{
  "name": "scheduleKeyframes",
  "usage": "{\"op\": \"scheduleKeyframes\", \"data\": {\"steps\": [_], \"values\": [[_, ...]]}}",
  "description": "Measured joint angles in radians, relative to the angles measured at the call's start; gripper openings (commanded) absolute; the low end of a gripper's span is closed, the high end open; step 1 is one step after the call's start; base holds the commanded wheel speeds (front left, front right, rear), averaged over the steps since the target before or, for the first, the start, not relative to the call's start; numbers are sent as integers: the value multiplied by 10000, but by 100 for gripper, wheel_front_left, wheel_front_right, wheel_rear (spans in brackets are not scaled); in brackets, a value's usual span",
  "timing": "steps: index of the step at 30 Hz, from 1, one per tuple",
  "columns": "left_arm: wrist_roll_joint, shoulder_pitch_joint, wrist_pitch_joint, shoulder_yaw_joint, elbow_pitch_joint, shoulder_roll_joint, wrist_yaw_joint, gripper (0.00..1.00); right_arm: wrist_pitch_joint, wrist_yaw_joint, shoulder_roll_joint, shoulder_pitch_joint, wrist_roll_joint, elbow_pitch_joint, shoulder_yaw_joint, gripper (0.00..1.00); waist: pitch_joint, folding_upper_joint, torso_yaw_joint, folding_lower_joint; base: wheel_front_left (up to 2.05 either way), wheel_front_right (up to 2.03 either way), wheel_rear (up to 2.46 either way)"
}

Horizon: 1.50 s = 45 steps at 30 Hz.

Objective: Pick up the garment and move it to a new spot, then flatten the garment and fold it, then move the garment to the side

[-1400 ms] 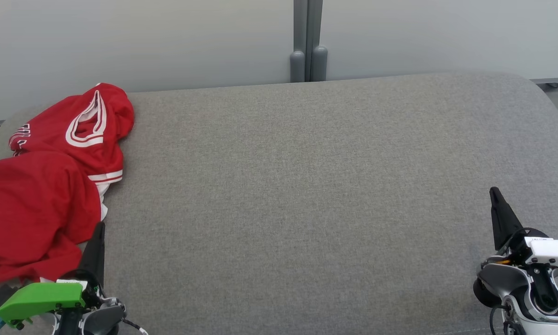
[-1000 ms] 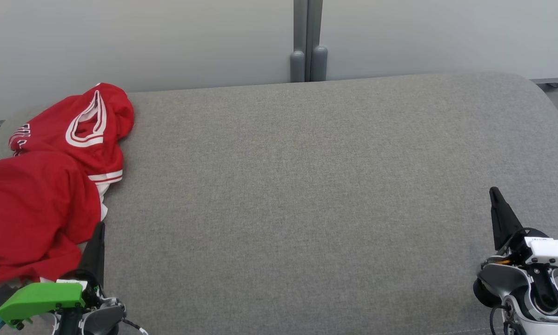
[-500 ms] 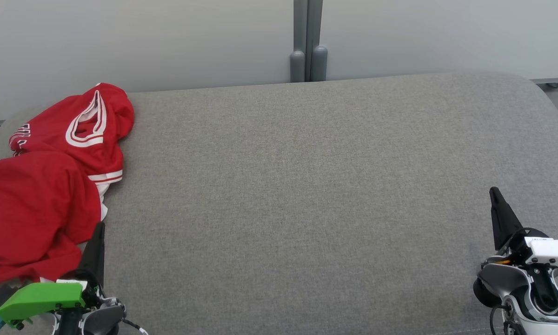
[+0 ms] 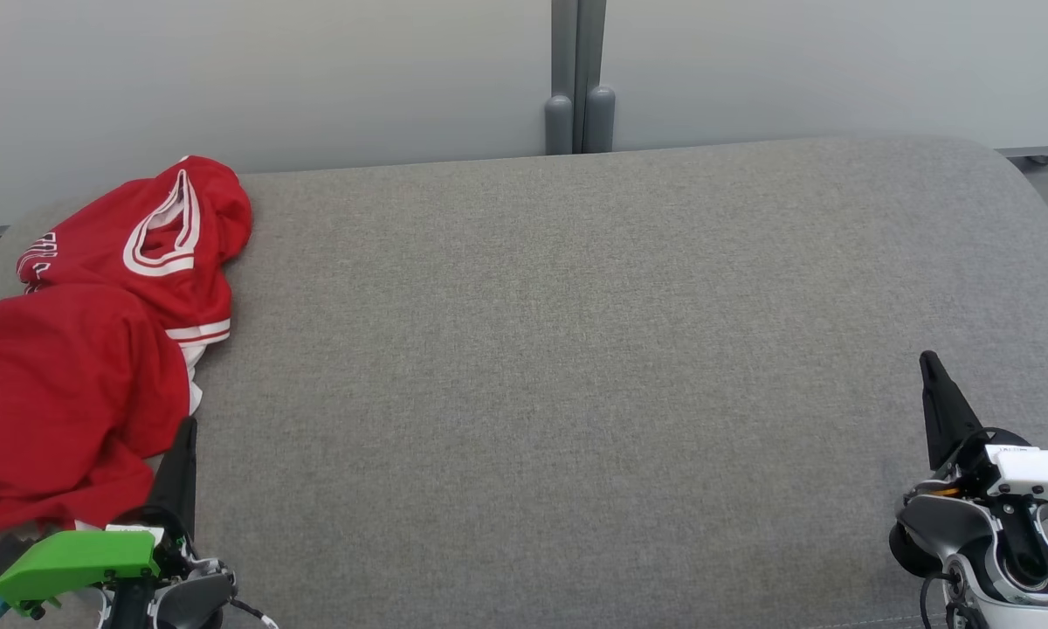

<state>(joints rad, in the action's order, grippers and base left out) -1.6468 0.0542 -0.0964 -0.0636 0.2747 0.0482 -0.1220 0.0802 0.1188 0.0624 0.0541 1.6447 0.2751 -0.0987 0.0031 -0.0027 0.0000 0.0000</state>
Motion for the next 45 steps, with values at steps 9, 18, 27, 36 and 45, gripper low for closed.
{"op": "scheduleKeyframes", "data": {"steps": [9, 18, 27, 36, 45], "values": [[0, 0, -8, -2, 0, -2, 0, 0, 0, -2, -2, 0, -4, 0, -8, 0, 0, 0, 0, 0, 0, 0, 0], [0, 0, -10, -2, 0, -4, 0, 0, 0, 0, -4, 0, -6, 0, -13, 0, 0, 0, 0, 0, 0, 0, 0], [0, 0, -10, -4, 0, -4, 0, 0, 0, -2, -4, 0, -6, 0, -19, 0, 0, 0, 0, 0, 0, 0, 0], [-36, -100, -8, 17, 180, -52, 4, 100, -2, -54, -52, -112, 0, 190, 4, 100, 0, 0, 0, 0, 0, 0, 0], [-42, -547, 104, 113, 623, -280, 6, 100, -123, -59, -295, -633, -8, 604, 144, 100, -3, 1, -1, 1, 0, 0, 0]]}}
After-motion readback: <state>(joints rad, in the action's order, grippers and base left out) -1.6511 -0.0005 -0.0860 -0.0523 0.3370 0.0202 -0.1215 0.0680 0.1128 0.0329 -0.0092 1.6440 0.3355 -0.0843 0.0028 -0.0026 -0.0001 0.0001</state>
